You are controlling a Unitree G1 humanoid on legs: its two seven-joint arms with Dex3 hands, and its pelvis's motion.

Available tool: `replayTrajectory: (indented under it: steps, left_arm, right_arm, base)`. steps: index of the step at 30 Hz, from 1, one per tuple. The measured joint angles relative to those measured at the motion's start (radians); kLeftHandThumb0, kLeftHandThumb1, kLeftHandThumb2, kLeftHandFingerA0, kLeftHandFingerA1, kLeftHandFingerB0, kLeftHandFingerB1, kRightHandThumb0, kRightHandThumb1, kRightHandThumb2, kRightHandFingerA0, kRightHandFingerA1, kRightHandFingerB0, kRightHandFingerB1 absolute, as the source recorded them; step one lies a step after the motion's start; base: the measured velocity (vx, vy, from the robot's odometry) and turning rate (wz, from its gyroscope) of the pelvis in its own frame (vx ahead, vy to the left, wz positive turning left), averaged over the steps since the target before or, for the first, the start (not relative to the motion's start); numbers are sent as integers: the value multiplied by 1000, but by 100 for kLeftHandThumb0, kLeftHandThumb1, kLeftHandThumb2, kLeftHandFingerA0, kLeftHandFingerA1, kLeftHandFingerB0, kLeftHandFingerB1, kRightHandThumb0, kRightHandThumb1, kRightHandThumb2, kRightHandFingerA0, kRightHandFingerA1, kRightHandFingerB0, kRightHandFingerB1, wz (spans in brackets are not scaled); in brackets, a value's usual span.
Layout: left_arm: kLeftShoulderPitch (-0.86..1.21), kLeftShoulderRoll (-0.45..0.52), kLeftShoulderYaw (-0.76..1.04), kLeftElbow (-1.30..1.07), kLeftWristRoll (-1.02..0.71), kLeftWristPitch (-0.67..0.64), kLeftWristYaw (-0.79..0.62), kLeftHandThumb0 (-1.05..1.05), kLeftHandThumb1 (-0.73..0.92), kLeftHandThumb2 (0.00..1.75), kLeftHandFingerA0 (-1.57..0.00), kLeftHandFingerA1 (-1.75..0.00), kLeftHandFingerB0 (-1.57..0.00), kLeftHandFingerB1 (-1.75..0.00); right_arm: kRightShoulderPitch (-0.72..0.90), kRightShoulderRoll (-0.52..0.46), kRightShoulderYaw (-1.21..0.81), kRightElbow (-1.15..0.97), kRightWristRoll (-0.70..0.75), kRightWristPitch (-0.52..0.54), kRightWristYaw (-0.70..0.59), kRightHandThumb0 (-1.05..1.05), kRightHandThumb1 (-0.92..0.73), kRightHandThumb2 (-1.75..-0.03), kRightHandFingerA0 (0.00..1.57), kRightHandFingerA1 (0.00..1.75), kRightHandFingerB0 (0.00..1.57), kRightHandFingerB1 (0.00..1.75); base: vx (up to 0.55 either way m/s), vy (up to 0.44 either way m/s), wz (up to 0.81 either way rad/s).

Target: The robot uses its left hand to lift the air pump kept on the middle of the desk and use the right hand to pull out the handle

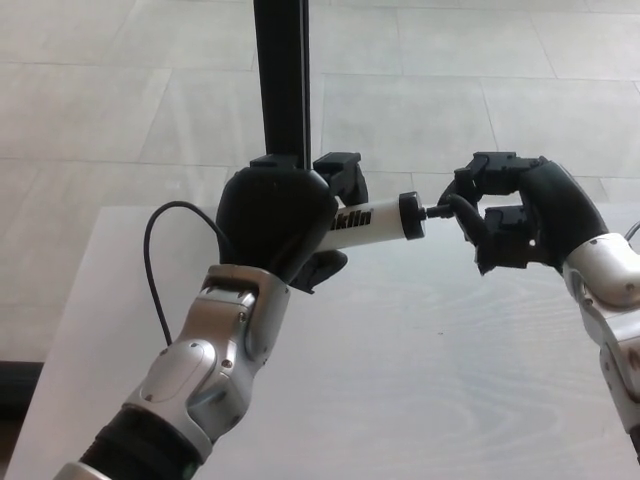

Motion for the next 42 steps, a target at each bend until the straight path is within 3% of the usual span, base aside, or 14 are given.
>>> replayTrajectory:
  steps: [3,8,11,24,27,28,31,33,34,36,37,39,40,42]
  left_arm:
    - [0,10,1,-2,1,1,0,-19,52,101,-79,-175,-64,-151]
    - [0,26,1,-5,3,4,-1,-14,57,95,-94,-175,-68,-137]
    - [3,32,1,-11,3,7,-1,-18,53,102,-81,-175,-67,-155]
    - [36,82,12,-20,6,7,3,-20,60,89,-75,-172,-67,-148]
    - [43,106,11,-28,9,6,3,-20,64,80,-85,-168,-72,-131]
    - [48,114,11,-29,11,6,3,-18,63,80,-83,-169,-71,-133]
    - [63,130,9,-41,15,1,3,-15,62,82,-87,-171,-69,-135]
    - [68,134,9,-49,17,-2,3,-13,59,81,-88,-171,-73,-129]
    - [70,137,9,-52,18,-6,4,-10,56,82,-91,-168,-68,-132]
    - [79,143,11,-61,18,-18,8,-9,58,78,-85,-170,-71,-126]
    - [84,145,14,-66,16,-25,8,-14,57,80,-86,-161,-84,-108]
    - [92,147,18,-70,13,-34,8,-15,57,79,-85,-161,-85,-109]
    - [98,148,20,-72,11,-40,8,-20,62,75,-84,-160,-82,-112]
    - [109,154,26,-78,7,-47,6,-22,65,70,-83,-166,-70,-128]
  right_arm:
    - [5,0,-9,0,-5,-16,-22,-18,-56,-115,91,175,75,157]
    - [15,0,-25,6,-12,-45,-52,-16,-54,-119,92,175,76,157]
    - [17,0,-29,10,-17,-58,-67,-18,-53,-116,94,174,77,156]
    - [21,-33,-59,31,-29,-91,-97,-18,-49,-118,96,171,82,153]
    - [25,-47,-71,30,-29,-91,-102,-17,-52,-115,95,174,80,155]
    - [27,-50,-77,29,-28,-91,-102,-23,-51,-114,124,139,101,124]
    - [29,-59,-81,29,-26,-90,-100,-23,-52,-113,124,138,98,122]
    - [30,-63,-84,29,-25,-90,-98,-23,-50,-113,124,139,98,122]
    - [30,-65,-85,29,-24,-90,-97,-15,-51,-113,95,171,80,149]
    - [31,-69,-91,29,-20,-90,-92,-16,-52,-112,95,170,81,148]
    - [32,-71,-95,29,-18,-90,-89,-21,-51,-114,125,140,98,122]
    - [32,-74,-101,31,-16,-90,-86,-22,-51,-114,124,139,98,122]
    - [32,-75,-104,32,-15,-90,-85,-16,-55,-107,94,173,78,150]
    - [33,-77,-110,33,-13,-90,-83,-12,-57,-107,98,171,75,143]
  base:
    - [0,0,0]
    - [0,0,0]
    - [0,0,0]
    - [0,0,0]
    - [0,0,0]
    - [0,0,0]
    - [0,0,0]
    - [0,0,0]
    - [0,0,0]
    - [0,0,0]
    - [0,0,0]
    - [0,0,0]
    - [0,0,0]
    - [0,0,0]
